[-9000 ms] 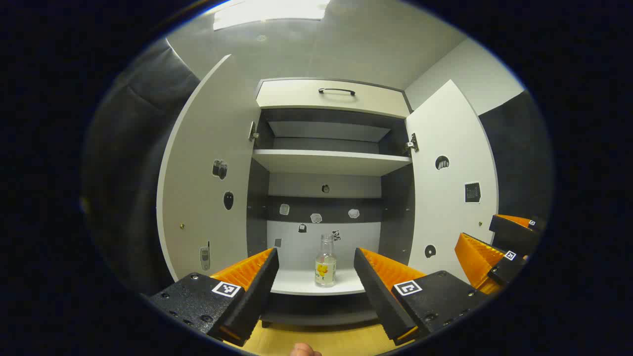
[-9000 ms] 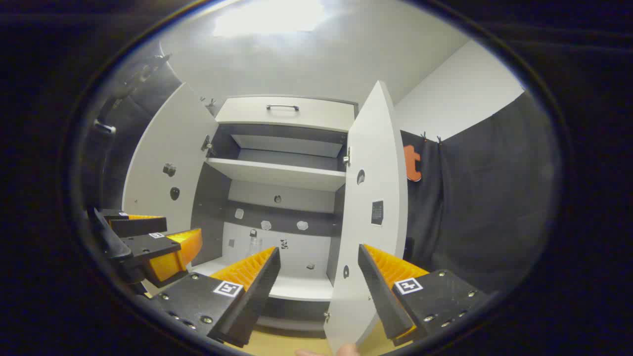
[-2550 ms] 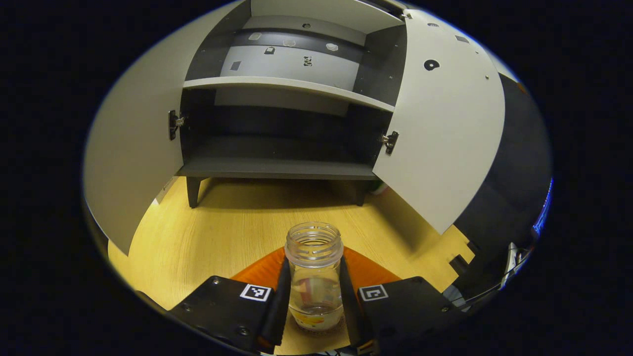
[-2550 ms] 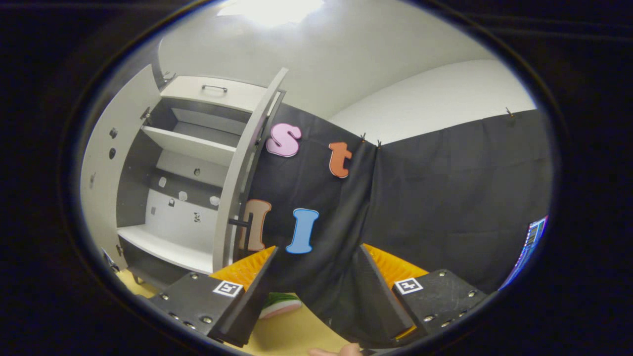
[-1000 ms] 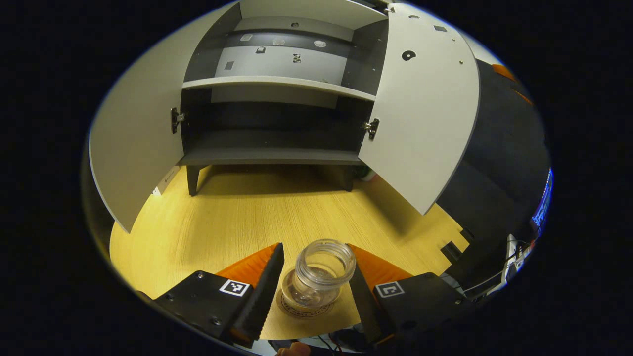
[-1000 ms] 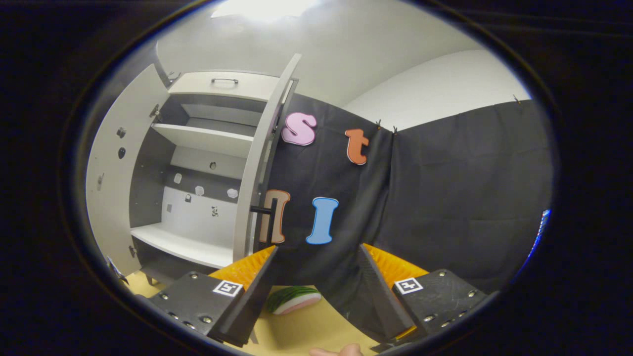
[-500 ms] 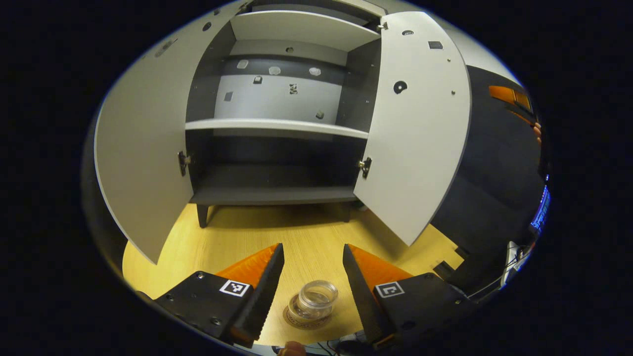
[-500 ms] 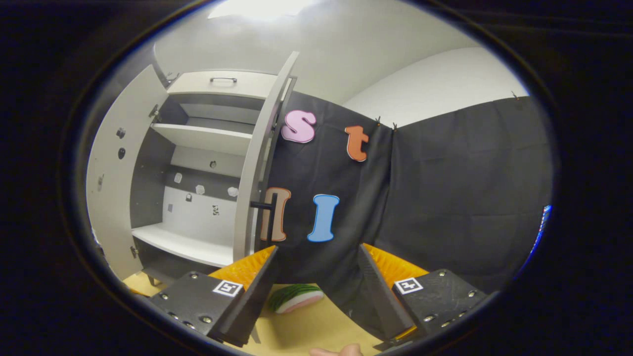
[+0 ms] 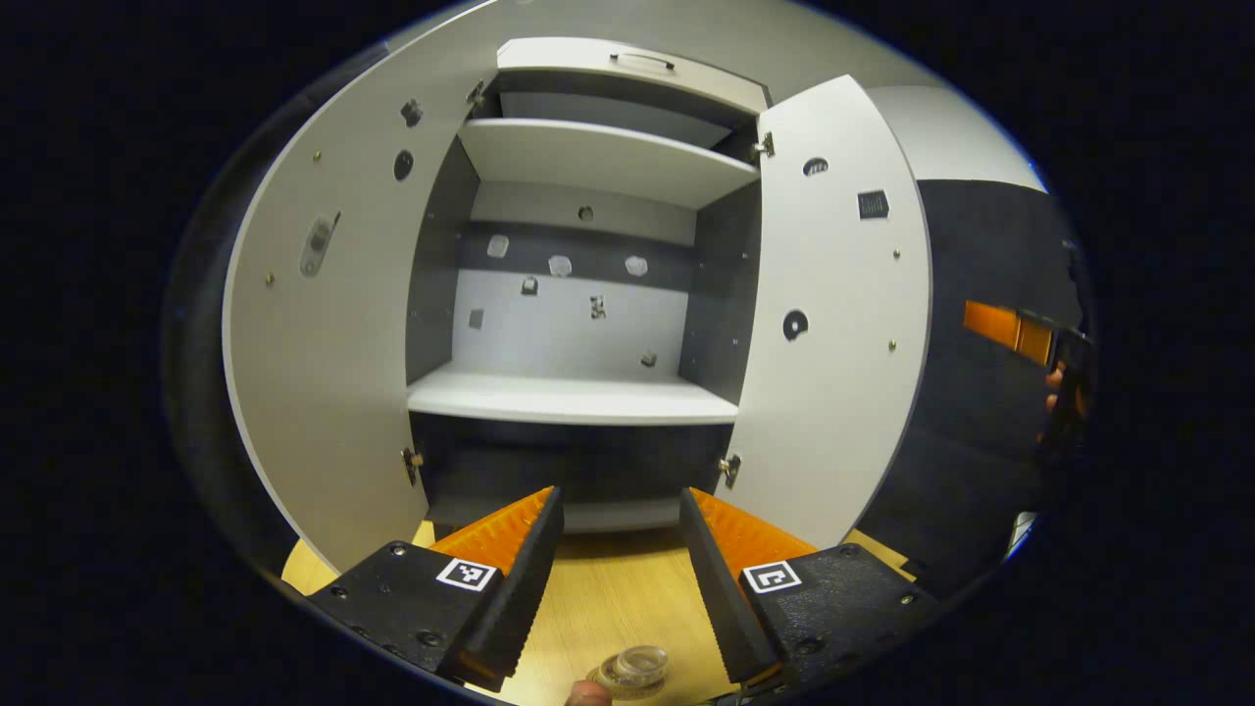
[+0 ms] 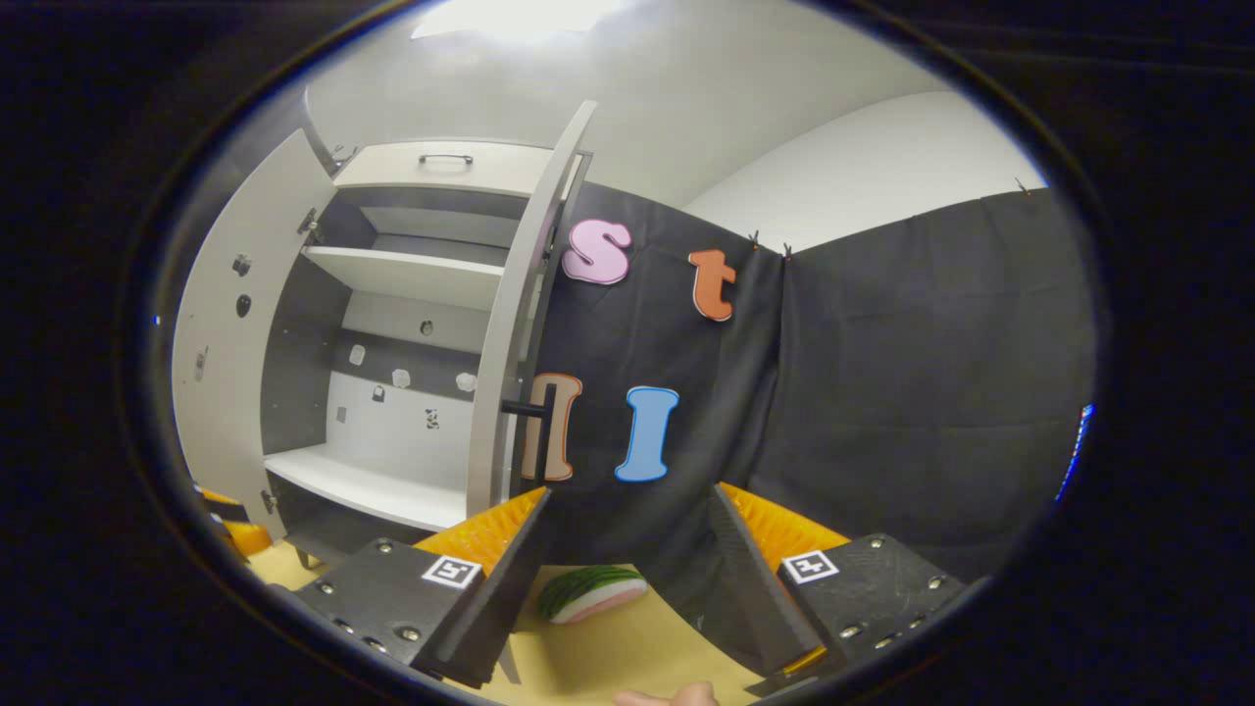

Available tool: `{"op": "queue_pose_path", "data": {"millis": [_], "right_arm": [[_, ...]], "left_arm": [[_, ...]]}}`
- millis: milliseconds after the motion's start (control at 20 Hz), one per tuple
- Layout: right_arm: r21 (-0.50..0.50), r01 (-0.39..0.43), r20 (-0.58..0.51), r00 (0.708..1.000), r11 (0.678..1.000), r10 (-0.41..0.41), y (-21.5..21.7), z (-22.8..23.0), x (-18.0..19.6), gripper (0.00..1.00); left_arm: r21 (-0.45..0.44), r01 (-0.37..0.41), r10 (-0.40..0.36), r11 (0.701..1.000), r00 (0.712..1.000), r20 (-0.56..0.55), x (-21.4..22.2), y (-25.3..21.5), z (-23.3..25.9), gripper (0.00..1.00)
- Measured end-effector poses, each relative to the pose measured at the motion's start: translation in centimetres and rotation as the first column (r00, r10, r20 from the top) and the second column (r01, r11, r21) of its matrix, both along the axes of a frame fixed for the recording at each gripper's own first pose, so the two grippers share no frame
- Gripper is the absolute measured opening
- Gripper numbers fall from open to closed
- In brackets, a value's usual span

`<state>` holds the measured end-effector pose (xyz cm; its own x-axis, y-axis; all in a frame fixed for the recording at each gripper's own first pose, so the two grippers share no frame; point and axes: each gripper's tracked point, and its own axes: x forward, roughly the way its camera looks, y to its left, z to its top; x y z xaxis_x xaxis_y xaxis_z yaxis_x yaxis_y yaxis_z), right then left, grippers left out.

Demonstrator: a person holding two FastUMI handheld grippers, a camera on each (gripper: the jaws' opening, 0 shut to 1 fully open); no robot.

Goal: Grasp the bottle in the cabinet with the left hand and place it on the coaster, then close the right door with the right hand and the left door with the left hand.

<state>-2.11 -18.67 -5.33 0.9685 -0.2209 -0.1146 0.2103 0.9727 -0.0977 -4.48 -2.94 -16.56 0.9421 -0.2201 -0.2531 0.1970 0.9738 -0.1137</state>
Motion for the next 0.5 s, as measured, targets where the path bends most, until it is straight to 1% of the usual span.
{"op": "queue_pose_path", "data": {"millis": [50, 100, 150, 200, 300, 350, 400, 450, 500], "right_arm": [[0.004, -0.002, 0.000, 1.000, 1.000, 0.002, 0.0, -0.1, 0.1, 0.96], [0.008, -0.004, 0.001, 1.000, 1.000, 0.004, 0.2, -0.1, 0.2, 0.94], [0.013, -0.007, 0.003, 1.000, 1.000, 0.007, 0.3, -0.2, 0.3, 0.96], [0.019, -0.009, 0.003, 1.000, 1.000, 0.009, 0.5, -0.3, 0.5, 0.94], [0.031, -0.015, -0.002, 1.000, 0.999, 0.015, 0.7, -0.8, 0.8, 0.94], [0.039, -0.019, -0.005, 1.000, 0.999, 0.019, 0.9, -0.9, 0.8, 0.94], [0.045, -0.022, -0.008, 1.000, 0.999, 0.023, 1.1, -1.0, 1.0, 0.94], [0.048, -0.023, -0.010, 1.000, 0.999, 0.023, 1.0, -1.2, 1.1, 0.94], [0.049, -0.023, -0.012, 1.000, 0.999, 0.023, 1.0, -1.2, 1.2, 0.94]], "left_arm": [[0.002, -0.019, 0.019, 1.000, 0.999, 0.027, 0.4, 0.4, 1.3, 0.77], [0.009, -0.040, 0.040, 0.999, 0.998, 0.046, 0.7, 1.1, 2.7, 0.77], [0.012, -0.055, 0.054, 0.998, 0.996, 0.064, 0.8, 1.4, 4.0, 0.78], [0.016, -0.073, 0.071, 0.997, 0.994, 0.086, 1.0, 1.9, 5.4, 0.83], [0.023, -0.092, 0.088, 0.996, 0.989, 0.116, 1.0, 2.6, 7.3, 0.85], [0.026, -0.100, 0.097, 0.995, 0.989, 0.113, 0.9, 2.9, 7.7, 0.85], [0.020, -0.107, 0.105, 0.994, 0.988, 0.110, 0.8, 3.2, 8.2, 0.89], [0.013, -0.117, 0.115, 0.993, 0.987, 0.109, 0.8, 3.4, 8.6, 0.86], [0.008, -0.129, 0.128, 0.992, 0.986, 0.110, 0.8, 3.8, 9.0, 0.86]]}}
